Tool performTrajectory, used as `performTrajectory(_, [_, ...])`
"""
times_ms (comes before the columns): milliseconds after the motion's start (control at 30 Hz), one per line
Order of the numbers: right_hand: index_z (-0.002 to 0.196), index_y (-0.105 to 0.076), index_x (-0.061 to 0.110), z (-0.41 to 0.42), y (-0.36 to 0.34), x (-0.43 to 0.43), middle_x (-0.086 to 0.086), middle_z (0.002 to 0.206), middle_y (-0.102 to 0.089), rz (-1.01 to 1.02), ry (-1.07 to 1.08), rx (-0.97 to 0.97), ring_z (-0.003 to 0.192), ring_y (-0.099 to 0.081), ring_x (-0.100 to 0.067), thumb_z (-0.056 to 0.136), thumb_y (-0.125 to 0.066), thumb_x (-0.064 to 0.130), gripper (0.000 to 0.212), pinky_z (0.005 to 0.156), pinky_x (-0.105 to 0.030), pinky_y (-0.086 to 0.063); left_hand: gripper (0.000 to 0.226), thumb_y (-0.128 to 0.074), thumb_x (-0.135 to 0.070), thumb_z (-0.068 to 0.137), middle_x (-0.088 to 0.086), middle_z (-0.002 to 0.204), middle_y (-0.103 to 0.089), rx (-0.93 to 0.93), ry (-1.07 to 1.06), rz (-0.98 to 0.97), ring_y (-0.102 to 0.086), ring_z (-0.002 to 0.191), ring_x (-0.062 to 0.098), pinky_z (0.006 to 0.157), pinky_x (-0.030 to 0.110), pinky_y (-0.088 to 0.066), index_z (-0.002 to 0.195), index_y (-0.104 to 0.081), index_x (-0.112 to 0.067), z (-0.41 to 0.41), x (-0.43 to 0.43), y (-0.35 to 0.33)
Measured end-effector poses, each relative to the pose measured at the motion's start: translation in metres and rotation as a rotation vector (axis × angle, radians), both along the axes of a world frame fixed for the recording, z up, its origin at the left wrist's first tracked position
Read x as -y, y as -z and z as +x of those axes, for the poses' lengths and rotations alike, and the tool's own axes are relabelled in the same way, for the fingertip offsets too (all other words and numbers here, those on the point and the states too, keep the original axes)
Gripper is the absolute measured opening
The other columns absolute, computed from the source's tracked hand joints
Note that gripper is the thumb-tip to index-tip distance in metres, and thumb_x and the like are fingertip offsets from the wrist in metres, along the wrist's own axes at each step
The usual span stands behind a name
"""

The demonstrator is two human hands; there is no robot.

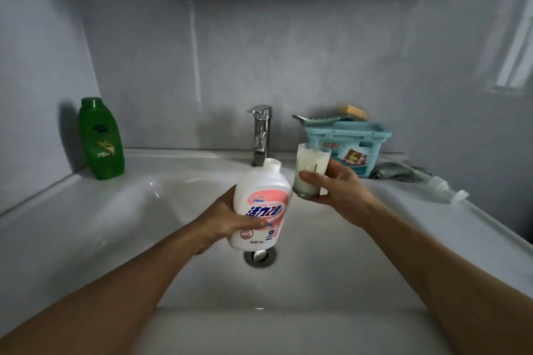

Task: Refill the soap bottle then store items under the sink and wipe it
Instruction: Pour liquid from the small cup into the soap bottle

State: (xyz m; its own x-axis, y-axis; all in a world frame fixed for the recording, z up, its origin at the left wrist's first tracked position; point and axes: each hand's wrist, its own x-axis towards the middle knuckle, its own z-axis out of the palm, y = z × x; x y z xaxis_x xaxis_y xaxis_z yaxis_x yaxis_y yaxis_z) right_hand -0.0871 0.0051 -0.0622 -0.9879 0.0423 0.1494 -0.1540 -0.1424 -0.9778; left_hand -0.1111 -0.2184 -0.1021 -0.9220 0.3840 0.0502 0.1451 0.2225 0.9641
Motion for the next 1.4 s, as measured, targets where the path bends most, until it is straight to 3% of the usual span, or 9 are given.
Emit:
performTrajectory(133, [0.114,-0.059,0.009,0.001,0.0,0.0,-0.012,0.114,-0.062,-0.026,-0.027,0.001,0.095,-0.064,-0.025,0.079,-0.066,0.004,0.036,0.073,-0.042,-0.058,0.056,-0.083,-0.001,0.066,0.002,0.098,-0.074,-0.023,-0.004,0.01,-0.069,0.091,0.019,0.078,0.034,-0.057,0.113,-0.06,-0.02,-0.001,0.001,0.001])
performTrajectory(300, [0.113,-0.059,0.006,0.001,0.005,-0.001,-0.014,0.118,-0.061,-0.02,-0.032,-0.015,0.097,-0.063,-0.027,0.079,-0.066,0.002,0.035,0.072,-0.038,-0.059,0.057,-0.088,-0.004,0.06,0.0,0.094,-0.075,-0.035,0.024,-0.019,-0.069,0.085,0.014,0.071,0.029,-0.057,0.109,-0.063,-0.021,-0.001,0.002,0.0])
performTrajectory(433, [0.108,-0.061,0.011,0.001,0.005,0.0,-0.014,0.118,-0.061,0.026,-0.016,-0.037,0.097,-0.064,-0.024,0.077,-0.068,0.003,0.032,0.07,-0.033,-0.058,0.046,-0.086,-0.006,0.063,0.001,0.092,-0.076,-0.03,0.01,-0.054,-0.07,0.087,0.019,0.078,0.033,-0.057,0.102,-0.067,-0.02,-0.003,0.004,-0.001])
performTrajectory(633, [0.122,-0.05,0.009,0.004,-0.002,-0.005,-0.012,0.117,-0.06,0.047,0.02,-0.063,0.101,-0.061,-0.023,0.079,-0.066,0.002,0.047,0.072,-0.033,-0.057,0.051,-0.088,-0.008,0.061,0.0,0.093,-0.076,-0.034,-0.009,-0.117,-0.071,0.091,0.021,0.082,0.037,-0.058,0.105,-0.066,-0.021,-0.007,0.012,-0.002])
performTrajectory(867, [0.123,-0.051,0.01,0.002,-0.005,-0.01,-0.012,0.112,-0.063,0.146,0.042,-0.113,0.099,-0.06,-0.023,0.08,-0.066,0.005,0.045,0.078,-0.036,-0.055,0.048,-0.088,-0.01,0.062,-0.001,0.09,-0.076,-0.079,0.021,-0.166,-0.071,0.086,0.018,0.063,0.026,-0.055,0.103,-0.065,-0.022,-0.006,0.013,-0.006])
performTrajectory(1100, [0.121,-0.053,0.01,0.002,-0.007,-0.01,-0.008,0.1,-0.065,0.226,0.02,-0.184,0.087,-0.062,-0.017,0.065,-0.071,0.028,0.061,0.068,-0.03,-0.052,0.045,-0.088,-0.014,0.062,-0.005,0.088,-0.076,-0.067,0.026,-0.184,-0.071,0.086,0.015,0.066,0.025,-0.057,0.1,-0.066,-0.025,-0.006,0.014,-0.007])
performTrajectory(1300, [0.114,-0.056,0.011,0.004,-0.009,-0.01,-0.007,0.094,-0.064,0.37,0.044,-0.197,0.082,-0.06,-0.016,0.066,-0.07,0.035,0.056,0.066,-0.027,-0.052,0.046,-0.088,-0.012,0.061,-0.004,0.089,-0.076,-0.067,0.029,-0.177,-0.071,0.086,0.017,0.066,0.027,-0.056,0.101,-0.067,-0.022,-0.006,0.017,-0.008])
performTrajectory(1400, [0.113,-0.056,0.013,0.004,-0.009,-0.011,-0.009,0.096,-0.064,0.418,0.047,-0.212,0.083,-0.06,-0.015,0.073,-0.071,0.027,0.045,0.066,-0.026,-0.051,0.045,-0.088,-0.013,0.061,-0.004,0.089,-0.076,-0.064,0.027,-0.176,-0.071,0.086,0.017,0.066,0.026,-0.055,0.101,-0.067,-0.022,-0.005,0.017,-0.009])
